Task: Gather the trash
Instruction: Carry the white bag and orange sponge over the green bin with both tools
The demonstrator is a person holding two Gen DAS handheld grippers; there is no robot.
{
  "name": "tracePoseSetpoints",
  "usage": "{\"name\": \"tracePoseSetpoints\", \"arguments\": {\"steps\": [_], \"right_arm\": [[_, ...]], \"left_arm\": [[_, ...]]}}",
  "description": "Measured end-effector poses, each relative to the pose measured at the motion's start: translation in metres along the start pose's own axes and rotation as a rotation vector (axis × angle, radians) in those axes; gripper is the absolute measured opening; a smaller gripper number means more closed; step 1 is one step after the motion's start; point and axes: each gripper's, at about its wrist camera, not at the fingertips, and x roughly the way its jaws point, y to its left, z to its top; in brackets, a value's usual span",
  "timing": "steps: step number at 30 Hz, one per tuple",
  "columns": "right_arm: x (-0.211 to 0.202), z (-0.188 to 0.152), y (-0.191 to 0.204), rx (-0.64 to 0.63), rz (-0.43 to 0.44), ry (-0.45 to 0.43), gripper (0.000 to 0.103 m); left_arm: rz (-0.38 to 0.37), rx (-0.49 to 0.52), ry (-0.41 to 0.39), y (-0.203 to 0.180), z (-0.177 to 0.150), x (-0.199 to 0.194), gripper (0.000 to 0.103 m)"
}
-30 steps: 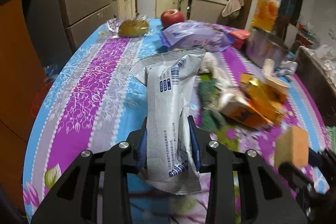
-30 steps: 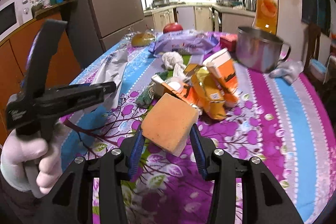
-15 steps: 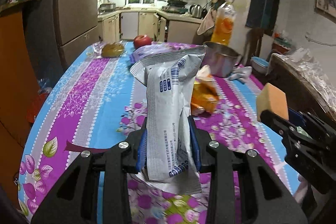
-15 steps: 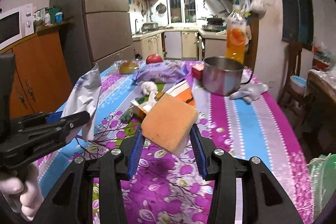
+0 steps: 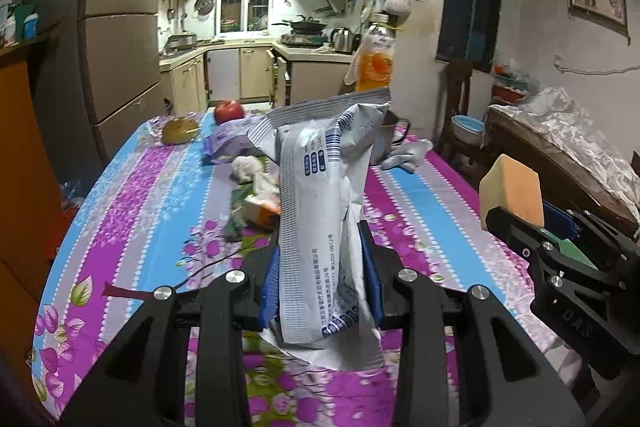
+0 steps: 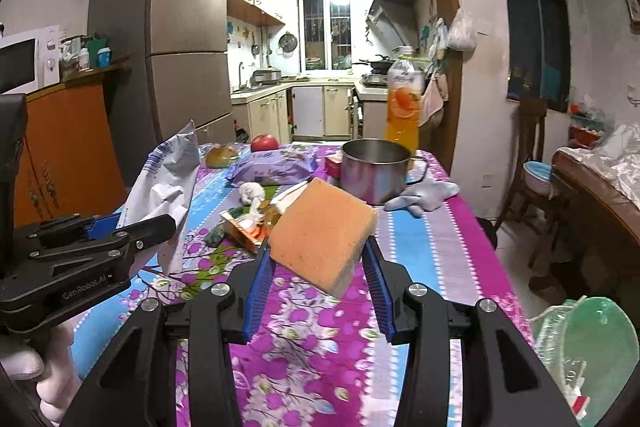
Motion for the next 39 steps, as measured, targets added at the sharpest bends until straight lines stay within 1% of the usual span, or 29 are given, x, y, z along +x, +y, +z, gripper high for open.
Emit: {"name": "tracePoseSetpoints", "arguments": {"steps": [5,17,25,32,35,39], "right_arm": [[-0.022,0.0,-0.026,0.023,-0.044,-0.015,0.045],[-0.073,-0.004,-0.115,0.066,-0.168,-0.023,0.046],[-0.1,-0.013,-0.187,0.11,-0.247,-0.011,0.046],[-0.125,-0.029,-0.251,0.165,-0.322,-0.008,0.046],[-0.136,-0.037,-0.281,0.189,-0.356,0.006,0.046],[-0.141,-0.052,-0.321,0.228,-0.394,0.048,0.046]], "left_arm": [[-0.04,0.033,-0.009,-0.031,0.005,0.001,0.033],[-0.146,0.129,-0.017,-0.125,0.013,0.01,0.033],[-0.212,0.181,-0.001,-0.188,0.015,0.024,0.033],[-0.276,0.227,0.008,-0.249,0.015,0.034,0.033],[-0.302,0.248,0.025,-0.275,0.013,0.042,0.033],[-0.336,0.282,0.062,-0.306,0.008,0.053,0.033]]}}
